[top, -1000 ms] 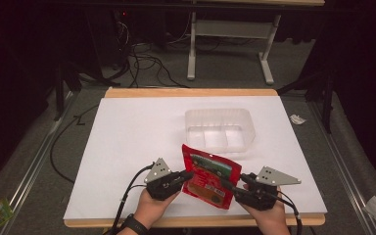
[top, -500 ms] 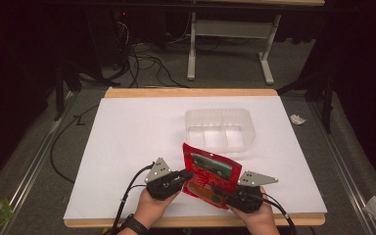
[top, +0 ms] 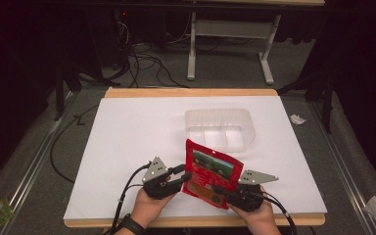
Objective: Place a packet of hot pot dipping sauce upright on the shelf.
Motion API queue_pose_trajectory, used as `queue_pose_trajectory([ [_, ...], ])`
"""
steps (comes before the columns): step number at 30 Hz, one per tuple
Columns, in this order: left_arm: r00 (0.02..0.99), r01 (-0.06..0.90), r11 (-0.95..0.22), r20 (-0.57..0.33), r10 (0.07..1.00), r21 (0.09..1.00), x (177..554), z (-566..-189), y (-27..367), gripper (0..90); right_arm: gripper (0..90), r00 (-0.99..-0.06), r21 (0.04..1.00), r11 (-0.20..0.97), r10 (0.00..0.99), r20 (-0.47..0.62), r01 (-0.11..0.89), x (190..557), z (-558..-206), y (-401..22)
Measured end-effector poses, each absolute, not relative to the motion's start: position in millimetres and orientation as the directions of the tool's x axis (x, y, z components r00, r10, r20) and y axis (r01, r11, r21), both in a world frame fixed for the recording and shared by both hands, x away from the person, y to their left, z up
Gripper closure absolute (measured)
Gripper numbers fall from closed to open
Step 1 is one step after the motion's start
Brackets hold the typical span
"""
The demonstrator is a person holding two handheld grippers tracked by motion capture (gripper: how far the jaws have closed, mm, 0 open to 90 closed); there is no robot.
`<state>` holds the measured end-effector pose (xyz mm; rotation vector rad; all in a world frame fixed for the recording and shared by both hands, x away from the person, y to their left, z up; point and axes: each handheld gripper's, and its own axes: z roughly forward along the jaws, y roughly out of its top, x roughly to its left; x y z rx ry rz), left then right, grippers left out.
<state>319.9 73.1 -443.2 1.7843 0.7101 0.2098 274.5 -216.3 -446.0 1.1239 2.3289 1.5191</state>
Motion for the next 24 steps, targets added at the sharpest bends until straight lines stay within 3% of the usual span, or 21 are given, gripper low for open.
queue_pose_trajectory([
  [8, 0.783, 0.348, -0.185, -0.177, 0.596, 0.919, 319, -444, 85, 44.2, 84.9, -0.700, 0.838, 0.188, 0.657, 0.280, 0.512, 273, -443, -217],
  [24, 0.747, 0.387, -0.240, -0.150, 0.648, 0.890, 323, -450, 97, 37.5, 85.0, -0.664, 0.878, 0.130, 0.706, 0.245, 0.462, 271, -428, -240],
])
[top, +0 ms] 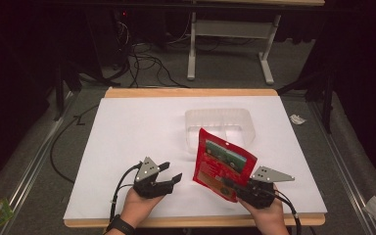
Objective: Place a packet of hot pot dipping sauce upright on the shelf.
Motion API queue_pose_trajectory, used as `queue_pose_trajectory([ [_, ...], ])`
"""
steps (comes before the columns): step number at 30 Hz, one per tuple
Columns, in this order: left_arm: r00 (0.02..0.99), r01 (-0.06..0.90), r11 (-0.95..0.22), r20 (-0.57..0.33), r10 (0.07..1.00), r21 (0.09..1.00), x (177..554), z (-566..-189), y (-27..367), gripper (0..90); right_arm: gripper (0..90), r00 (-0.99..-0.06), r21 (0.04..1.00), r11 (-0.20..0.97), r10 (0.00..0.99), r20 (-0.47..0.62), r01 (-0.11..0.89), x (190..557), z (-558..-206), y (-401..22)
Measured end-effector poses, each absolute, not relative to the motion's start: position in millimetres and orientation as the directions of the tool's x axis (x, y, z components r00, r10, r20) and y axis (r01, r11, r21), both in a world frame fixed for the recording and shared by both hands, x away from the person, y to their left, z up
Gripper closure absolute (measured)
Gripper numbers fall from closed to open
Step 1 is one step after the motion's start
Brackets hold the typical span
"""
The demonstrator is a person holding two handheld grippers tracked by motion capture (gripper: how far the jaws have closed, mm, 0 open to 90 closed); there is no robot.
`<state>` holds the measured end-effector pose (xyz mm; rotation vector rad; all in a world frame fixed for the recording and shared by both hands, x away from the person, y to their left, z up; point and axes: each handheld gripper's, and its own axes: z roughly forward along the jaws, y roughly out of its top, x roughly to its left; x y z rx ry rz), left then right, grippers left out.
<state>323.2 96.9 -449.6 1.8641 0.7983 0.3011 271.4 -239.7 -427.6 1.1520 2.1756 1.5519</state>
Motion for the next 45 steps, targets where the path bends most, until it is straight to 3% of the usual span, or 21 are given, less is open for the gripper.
queue_pose_trajectory([
  [11, 0.691, 0.427, -0.271, -0.117, 0.714, 0.863, 308, -445, 136, 34.9, 85.0, -0.629, 0.896, 0.109, 0.749, 0.210, 0.430, 275, -422, -260],
  [15, 0.663, 0.420, -0.188, -0.158, 0.731, 0.888, 316, -438, 144, 34.2, 85.0, -0.615, 0.902, 0.096, 0.761, 0.206, 0.421, 277, -419, -267],
  [45, 0.690, 0.410, -0.245, -0.122, 0.713, 0.879, 326, -445, 141, 32.9, 85.0, -0.413, 0.927, -0.024, 0.891, 0.190, 0.374, 281, -406, -341],
])
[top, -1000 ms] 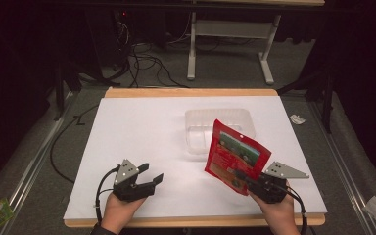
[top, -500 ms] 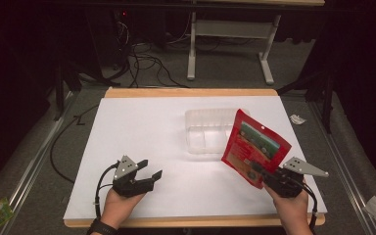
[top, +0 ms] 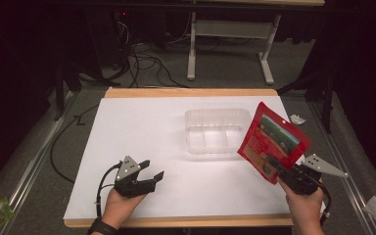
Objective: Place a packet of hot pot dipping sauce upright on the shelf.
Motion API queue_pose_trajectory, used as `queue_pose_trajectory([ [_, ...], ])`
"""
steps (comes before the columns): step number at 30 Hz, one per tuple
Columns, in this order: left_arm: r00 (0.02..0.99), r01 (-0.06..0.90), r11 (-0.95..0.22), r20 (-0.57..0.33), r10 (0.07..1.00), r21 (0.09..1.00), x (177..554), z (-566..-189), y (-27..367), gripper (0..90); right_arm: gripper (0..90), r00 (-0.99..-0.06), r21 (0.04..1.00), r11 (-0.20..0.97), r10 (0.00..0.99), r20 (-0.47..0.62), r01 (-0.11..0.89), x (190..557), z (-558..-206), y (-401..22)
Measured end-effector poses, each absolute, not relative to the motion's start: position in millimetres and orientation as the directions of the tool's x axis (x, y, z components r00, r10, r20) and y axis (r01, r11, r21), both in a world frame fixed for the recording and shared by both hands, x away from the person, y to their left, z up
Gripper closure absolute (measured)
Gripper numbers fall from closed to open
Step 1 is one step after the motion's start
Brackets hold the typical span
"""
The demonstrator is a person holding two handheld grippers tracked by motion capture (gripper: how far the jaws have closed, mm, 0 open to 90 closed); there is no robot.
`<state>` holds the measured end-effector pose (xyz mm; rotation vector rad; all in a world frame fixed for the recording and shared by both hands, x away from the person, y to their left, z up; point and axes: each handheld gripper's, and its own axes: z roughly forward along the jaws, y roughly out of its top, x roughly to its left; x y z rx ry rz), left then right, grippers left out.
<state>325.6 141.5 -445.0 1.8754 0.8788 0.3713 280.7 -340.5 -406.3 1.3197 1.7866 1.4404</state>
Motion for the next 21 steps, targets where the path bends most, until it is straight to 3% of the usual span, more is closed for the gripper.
queue_pose_trajectory([
  [12, 0.705, 0.403, -0.263, -0.114, 0.700, 0.877, 324, -447, 138, 32.9, 85.1, -0.362, 0.928, -0.072, 0.908, 0.213, 0.365, 286, -396, -342],
  [21, 0.715, 0.400, -0.273, -0.112, 0.690, 0.875, 323, -448, 136, 32.9, 85.0, -0.328, 0.928, -0.118, 0.913, 0.241, 0.352, 314, -376, -334],
])
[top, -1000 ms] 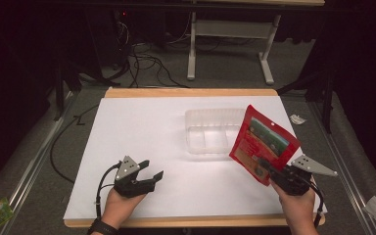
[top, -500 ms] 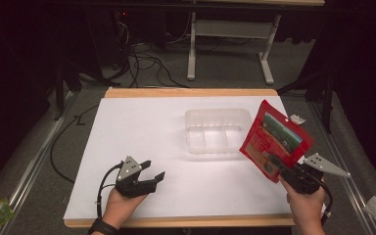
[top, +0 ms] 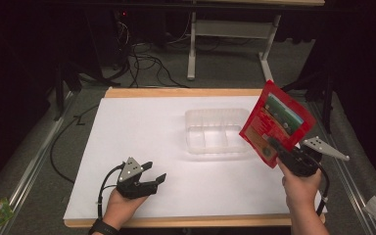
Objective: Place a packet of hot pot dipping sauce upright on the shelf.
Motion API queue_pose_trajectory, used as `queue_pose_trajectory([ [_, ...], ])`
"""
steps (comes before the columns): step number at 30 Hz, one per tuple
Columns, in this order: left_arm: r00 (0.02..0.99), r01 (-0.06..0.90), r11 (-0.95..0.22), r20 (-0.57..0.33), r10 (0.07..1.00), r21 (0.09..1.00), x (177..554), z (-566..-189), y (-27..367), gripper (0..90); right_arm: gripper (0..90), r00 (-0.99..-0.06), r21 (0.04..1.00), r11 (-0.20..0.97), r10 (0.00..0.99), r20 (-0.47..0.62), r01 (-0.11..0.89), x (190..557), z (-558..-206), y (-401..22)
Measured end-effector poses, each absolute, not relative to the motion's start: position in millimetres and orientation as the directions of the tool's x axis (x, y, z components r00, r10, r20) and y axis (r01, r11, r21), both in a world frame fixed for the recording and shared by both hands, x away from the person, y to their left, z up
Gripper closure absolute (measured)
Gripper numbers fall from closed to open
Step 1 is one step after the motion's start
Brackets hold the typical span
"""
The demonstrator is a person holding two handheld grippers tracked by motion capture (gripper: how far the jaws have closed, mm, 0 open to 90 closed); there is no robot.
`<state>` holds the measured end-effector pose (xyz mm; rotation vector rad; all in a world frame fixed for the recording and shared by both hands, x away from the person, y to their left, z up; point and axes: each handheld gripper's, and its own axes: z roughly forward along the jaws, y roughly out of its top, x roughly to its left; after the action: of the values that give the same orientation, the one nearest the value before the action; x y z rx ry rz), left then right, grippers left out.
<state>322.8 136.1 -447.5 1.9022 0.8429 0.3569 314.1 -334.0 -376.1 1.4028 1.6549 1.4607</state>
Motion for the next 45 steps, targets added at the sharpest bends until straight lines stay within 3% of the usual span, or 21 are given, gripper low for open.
queue_pose_trajectory([
  [19, 0.727, 0.383, -0.274, -0.105, 0.678, 0.882, 321, -446, 137, 32.9, 85.1, -0.290, 0.917, -0.100, 0.930, 0.224, 0.386, 372, -377, -311],
  [45, 0.749, 0.372, -0.286, -0.103, 0.654, 0.883, 321, -447, 134, 33.0, 85.3, -0.266, 0.919, -0.053, 0.949, 0.169, 0.391, 423, -384, -287],
])
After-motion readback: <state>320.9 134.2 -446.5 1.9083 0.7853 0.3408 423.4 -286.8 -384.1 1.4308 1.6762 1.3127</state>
